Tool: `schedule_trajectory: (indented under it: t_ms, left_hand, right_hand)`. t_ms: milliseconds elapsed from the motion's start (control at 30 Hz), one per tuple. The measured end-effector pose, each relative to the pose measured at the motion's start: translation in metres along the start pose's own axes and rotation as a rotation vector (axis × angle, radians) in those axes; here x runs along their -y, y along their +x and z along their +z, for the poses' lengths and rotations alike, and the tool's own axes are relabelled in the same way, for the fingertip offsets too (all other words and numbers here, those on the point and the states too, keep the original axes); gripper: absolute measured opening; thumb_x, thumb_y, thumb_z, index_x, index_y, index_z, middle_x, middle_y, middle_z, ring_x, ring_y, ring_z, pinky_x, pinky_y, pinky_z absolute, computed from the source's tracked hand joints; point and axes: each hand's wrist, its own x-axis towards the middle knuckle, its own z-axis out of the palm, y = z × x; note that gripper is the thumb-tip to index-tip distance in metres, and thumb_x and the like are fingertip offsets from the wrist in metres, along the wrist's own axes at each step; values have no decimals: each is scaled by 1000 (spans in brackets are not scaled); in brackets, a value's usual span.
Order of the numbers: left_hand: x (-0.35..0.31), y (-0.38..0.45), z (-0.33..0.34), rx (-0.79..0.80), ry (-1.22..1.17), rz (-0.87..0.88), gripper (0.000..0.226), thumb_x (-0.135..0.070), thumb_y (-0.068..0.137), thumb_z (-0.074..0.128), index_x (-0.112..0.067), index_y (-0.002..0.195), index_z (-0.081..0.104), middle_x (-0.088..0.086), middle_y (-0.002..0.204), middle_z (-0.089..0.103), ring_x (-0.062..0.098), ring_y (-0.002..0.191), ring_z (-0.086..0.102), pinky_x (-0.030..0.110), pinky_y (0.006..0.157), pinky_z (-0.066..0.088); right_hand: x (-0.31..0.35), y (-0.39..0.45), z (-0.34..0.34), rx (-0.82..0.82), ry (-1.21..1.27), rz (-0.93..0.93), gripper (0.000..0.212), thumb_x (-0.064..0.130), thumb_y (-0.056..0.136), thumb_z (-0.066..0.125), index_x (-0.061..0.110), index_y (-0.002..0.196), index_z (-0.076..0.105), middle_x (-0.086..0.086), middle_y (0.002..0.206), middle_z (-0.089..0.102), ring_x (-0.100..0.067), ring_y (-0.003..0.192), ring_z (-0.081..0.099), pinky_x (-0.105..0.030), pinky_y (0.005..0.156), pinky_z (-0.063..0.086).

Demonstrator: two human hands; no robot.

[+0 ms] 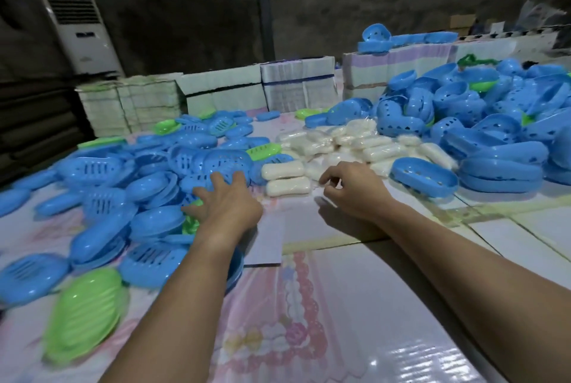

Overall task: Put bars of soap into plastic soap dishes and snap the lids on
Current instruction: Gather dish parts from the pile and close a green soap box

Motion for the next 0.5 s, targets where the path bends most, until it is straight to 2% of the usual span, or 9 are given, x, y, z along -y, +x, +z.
schedule_trajectory:
  t_ms: [67, 133, 200, 233, 300, 367, 433, 500]
  left_hand:
    - [0, -2, 1, 72, 54, -5, 56, -19, 93, 53, -27, 144, 33, 12, 158, 9, 54, 143, 15, 74, 112, 17]
    - [2, -1, -1, 22, 31, 12, 57, -9, 90, 50, -26, 142, 34, 12, 151, 13, 52, 137, 25, 67, 110, 28]
    - [5, -1, -3, -29, -18, 50, 54, -4, 89, 47, -24, 138, 35, 12, 145, 15, 47, 125, 35, 53, 97, 42]
    - [5, -2, -3, -37, -38, 74, 52, -2, 89, 47, -23, 135, 36, 13, 143, 17, 44, 119, 38, 48, 87, 44]
    - [3, -5, -4, -39, -36, 125, 44, -1, 89, 47, -20, 129, 40, 13, 138, 26, 40, 112, 44, 44, 78, 40]
    - [-1, -9, -5, -83, -5, 169, 34, -3, 90, 49, -20, 120, 51, 10, 129, 44, 36, 107, 51, 41, 77, 40]
    - [-6, -14, -11, -198, -36, 227, 28, -3, 88, 49, -22, 106, 59, 7, 116, 58, 33, 99, 55, 38, 73, 40]
    - [-12, -18, -14, -328, -135, 338, 30, 3, 84, 49, -24, 95, 58, 1, 110, 59, 30, 96, 55, 37, 70, 40]
  right_hand:
    - [-1, -1, -2, 16, 1, 22, 24, 18, 82, 57, 24, 98, 74, 3, 84, 68, -16, 78, 56, -34, 69, 49]
    - [-2, -2, -3, 22, 21, 40, 23, 18, 81, 57, 25, 96, 74, 5, 80, 67, -16, 78, 57, -35, 69, 51]
    - [-2, -3, -5, 19, 40, 59, 23, 17, 80, 58, 25, 95, 73, 7, 77, 66, -16, 77, 57, -36, 70, 51]
    - [-2, -4, -5, 18, 46, 66, 23, 17, 80, 58, 25, 95, 73, 8, 76, 65, -15, 76, 57, -36, 70, 51]
    - [-3, -4, -6, 17, 49, 70, 22, 18, 80, 59, 25, 96, 73, 9, 75, 65, -13, 75, 56, -36, 71, 51]
    - [-5, -3, -6, 18, 53, 74, 22, 18, 80, 59, 25, 97, 73, 9, 75, 64, -13, 75, 56, -36, 71, 51]
    - [-5, -3, -6, 15, 61, 82, 22, 18, 80, 59, 25, 97, 73, 9, 75, 64, -13, 74, 56, -35, 70, 50]
    - [-4, -3, -4, 18, 72, 86, 23, 18, 80, 59, 25, 96, 73, 9, 75, 65, -12, 73, 56, -34, 70, 50]
